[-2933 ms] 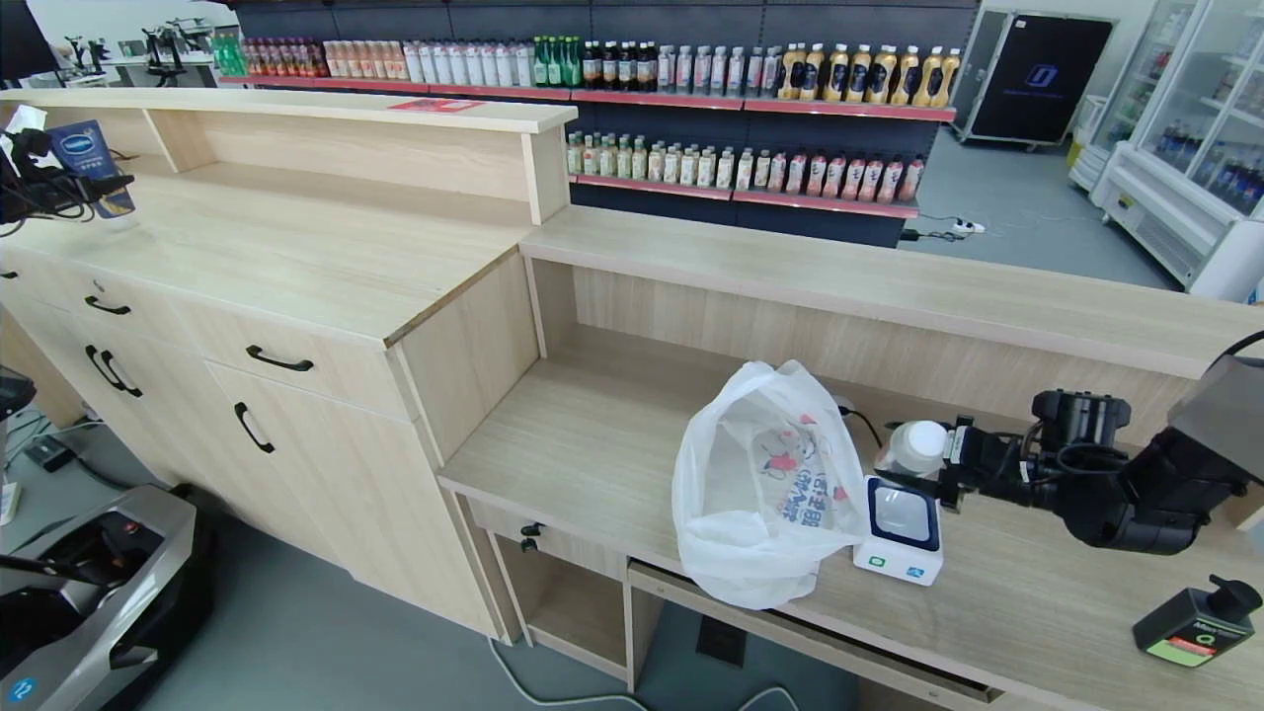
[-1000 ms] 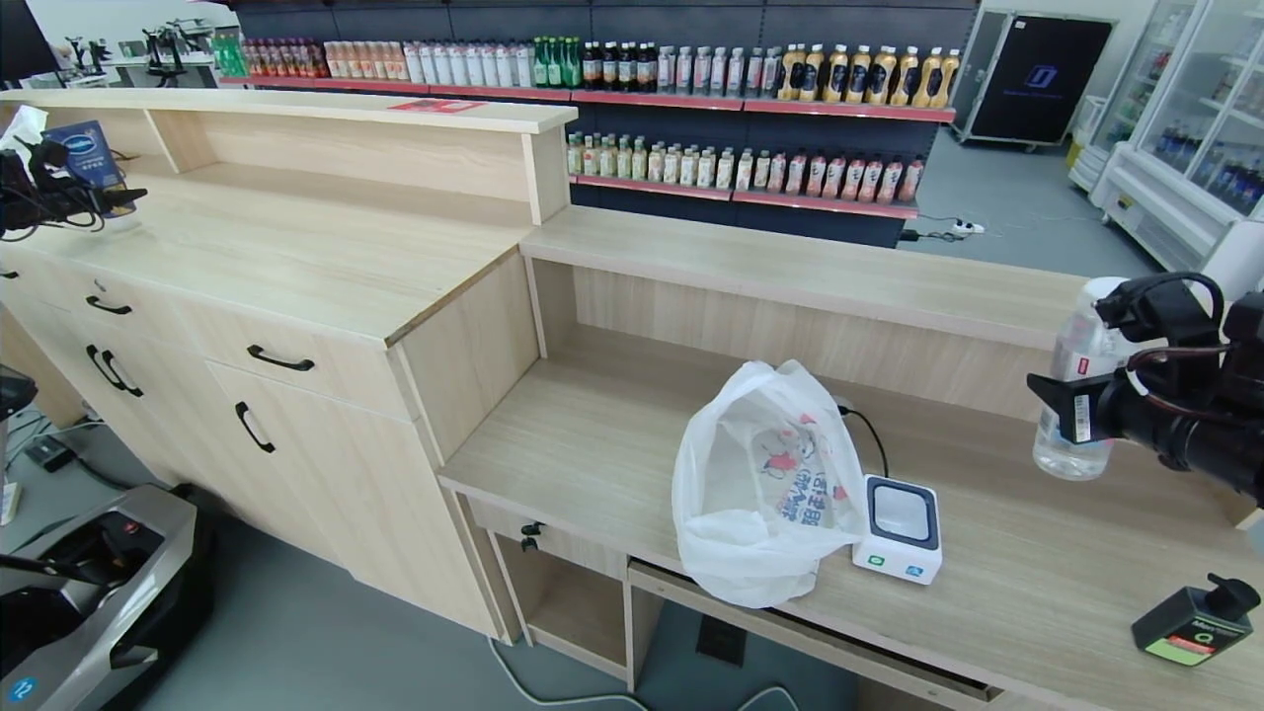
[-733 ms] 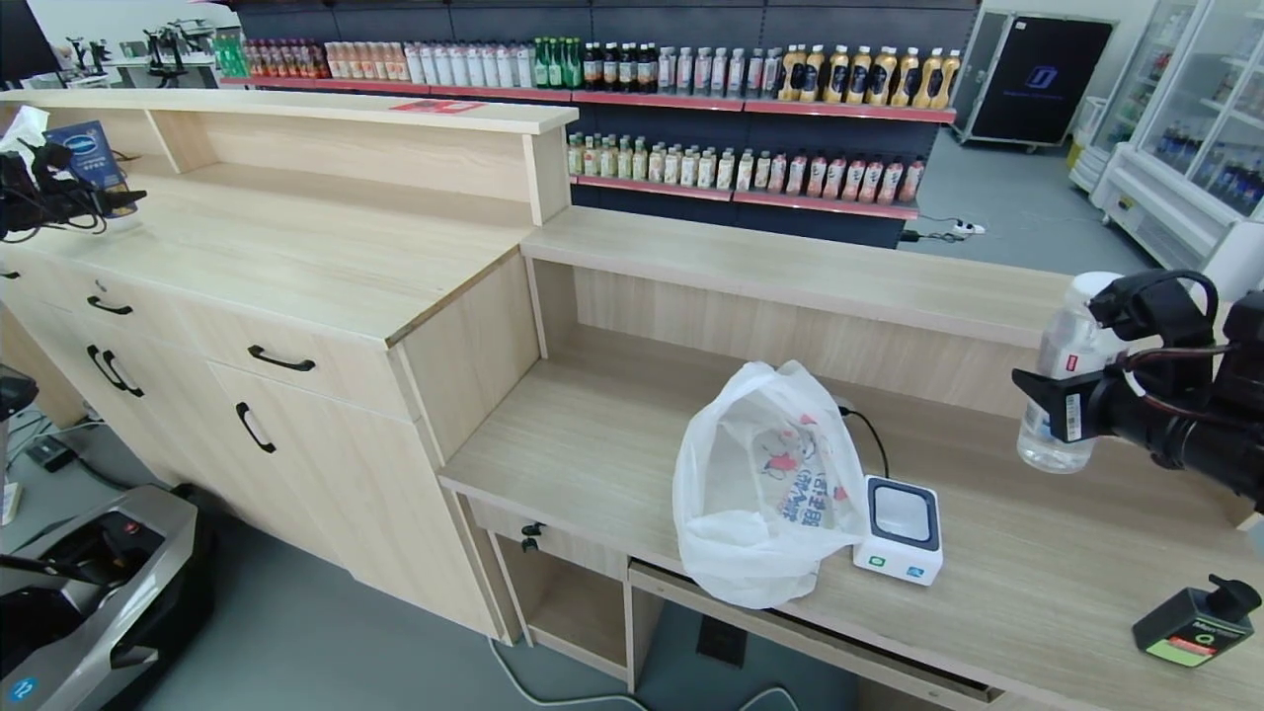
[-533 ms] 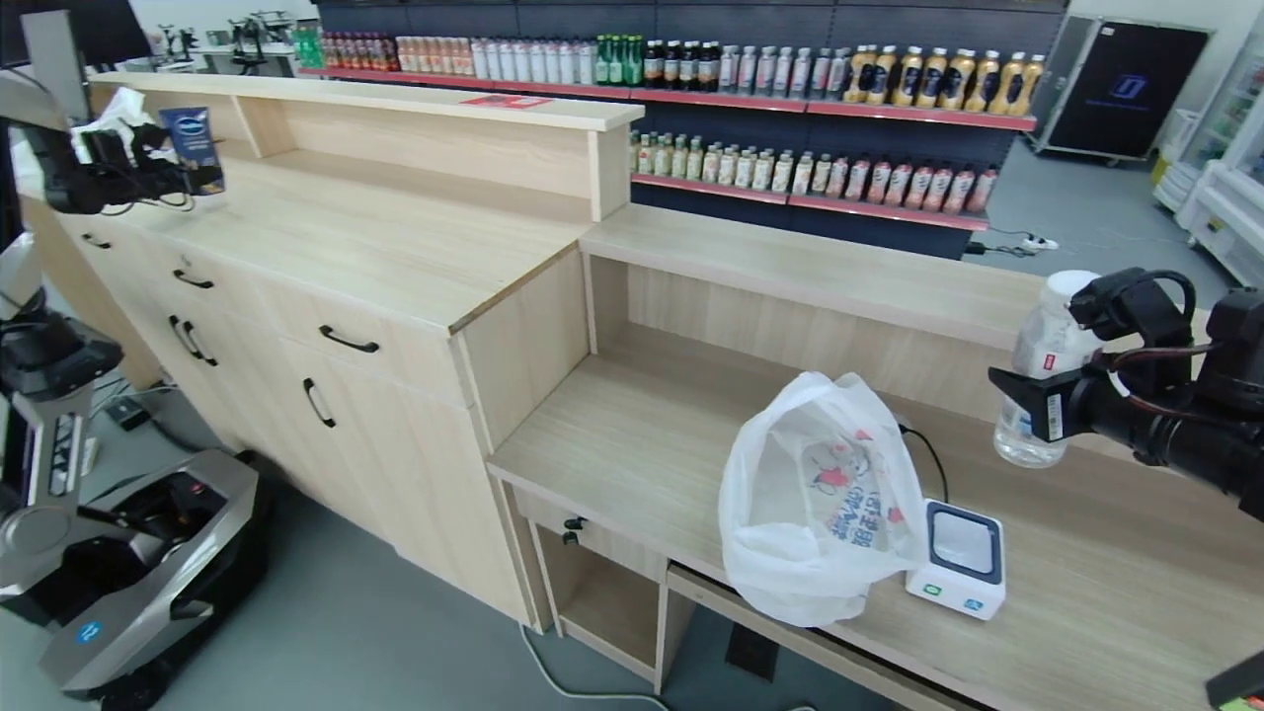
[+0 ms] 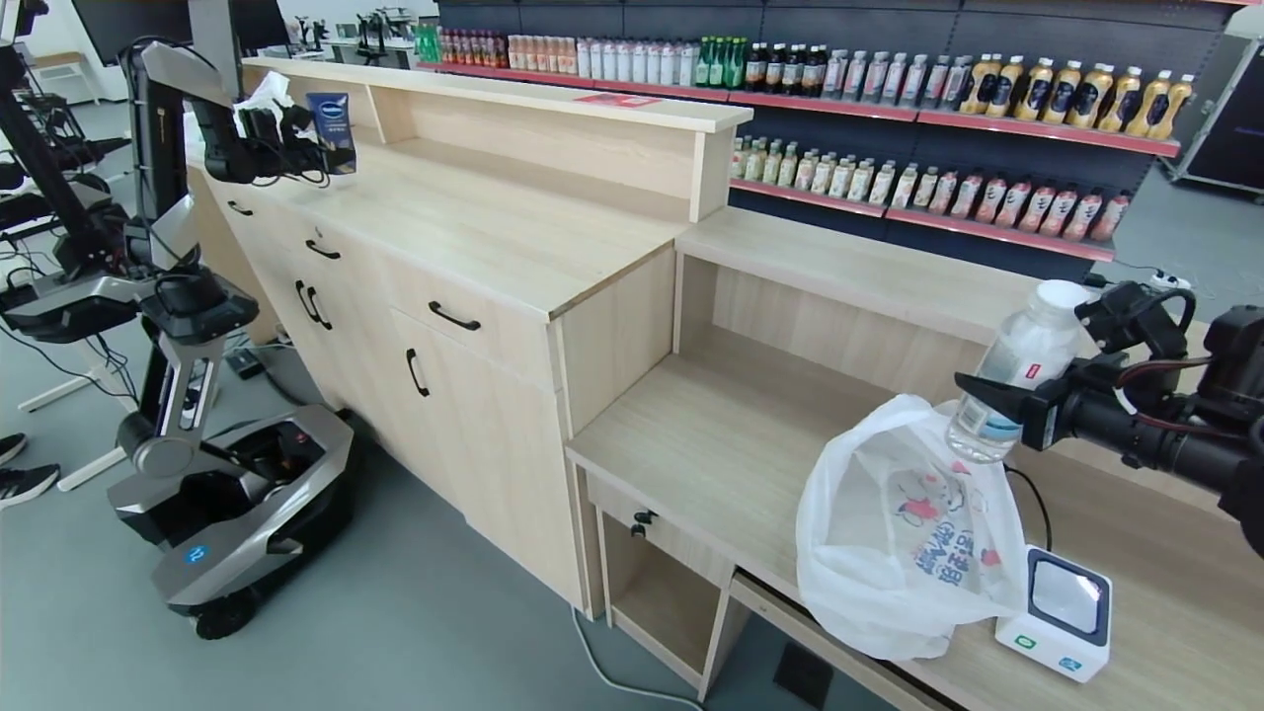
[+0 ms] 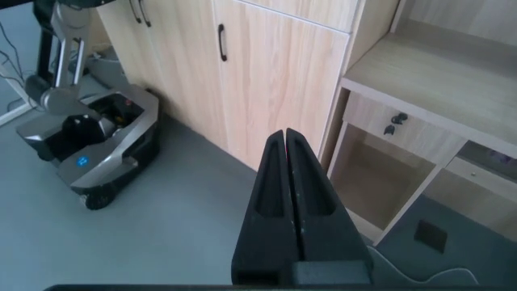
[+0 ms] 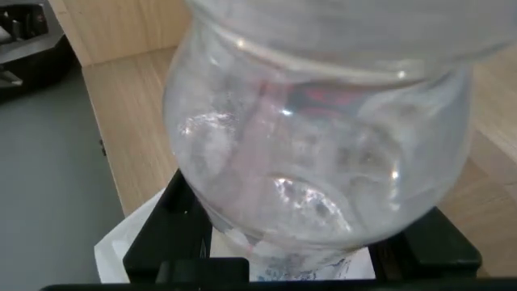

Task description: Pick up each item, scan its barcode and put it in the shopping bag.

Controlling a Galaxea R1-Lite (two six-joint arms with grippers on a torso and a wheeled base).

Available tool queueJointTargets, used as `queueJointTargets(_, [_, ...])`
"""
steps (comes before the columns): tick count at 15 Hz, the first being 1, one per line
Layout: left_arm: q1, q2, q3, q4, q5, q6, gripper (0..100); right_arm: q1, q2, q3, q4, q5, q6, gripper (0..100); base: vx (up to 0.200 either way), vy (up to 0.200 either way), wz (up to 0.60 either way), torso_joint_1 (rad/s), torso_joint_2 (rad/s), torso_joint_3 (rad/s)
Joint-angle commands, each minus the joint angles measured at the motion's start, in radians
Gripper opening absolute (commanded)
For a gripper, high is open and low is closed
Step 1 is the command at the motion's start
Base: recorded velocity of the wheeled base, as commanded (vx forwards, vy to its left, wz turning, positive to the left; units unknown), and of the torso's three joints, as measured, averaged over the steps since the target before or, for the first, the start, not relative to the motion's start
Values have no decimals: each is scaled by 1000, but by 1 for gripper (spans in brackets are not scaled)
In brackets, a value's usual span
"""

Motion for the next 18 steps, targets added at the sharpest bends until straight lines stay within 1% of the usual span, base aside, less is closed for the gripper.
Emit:
queueJointTargets(1, [0, 0, 0, 0, 0, 0, 0, -36, 181, -38, -82, 35, 8, 0, 0, 0, 0, 0, 0, 0])
queueJointTargets(2, [0, 0, 0, 0, 1, 0, 0, -45, 235, -48, -102, 75, 9, 0, 0, 0, 0, 0, 0, 0])
queueJointTargets(3, [0, 0, 0, 0, 0, 0, 0, -59, 278, -67, -107, 92, 11, 0, 0, 0, 0, 0, 0, 0])
queueJointTargets(4, [0, 0, 0, 0, 1, 0, 0, -62, 302, -87, -104, 92, 11, 0, 0, 0, 0, 0, 0, 0])
queueJointTargets(5, [0, 0, 0, 0, 0, 0, 0, -65, 365, -148, -99, 92, 11, 0, 0, 0, 0, 0, 0, 0])
queueJointTargets(6, [0, 0, 0, 0, 1, 0, 0, -65, 402, -179, -104, 92, 11, 0, 0, 0, 0, 0, 0, 0])
queueJointTargets(12, [0, 0, 0, 0, 1, 0, 0, -65, 574, -306, -119, 88, -22, 0, 0, 0, 0, 0, 0, 0])
queueJointTargets(18, [0, 0, 0, 0, 0, 0, 0, -62, 675, -393, -107, 89, -19, 0, 0, 0, 0, 0, 0, 0])
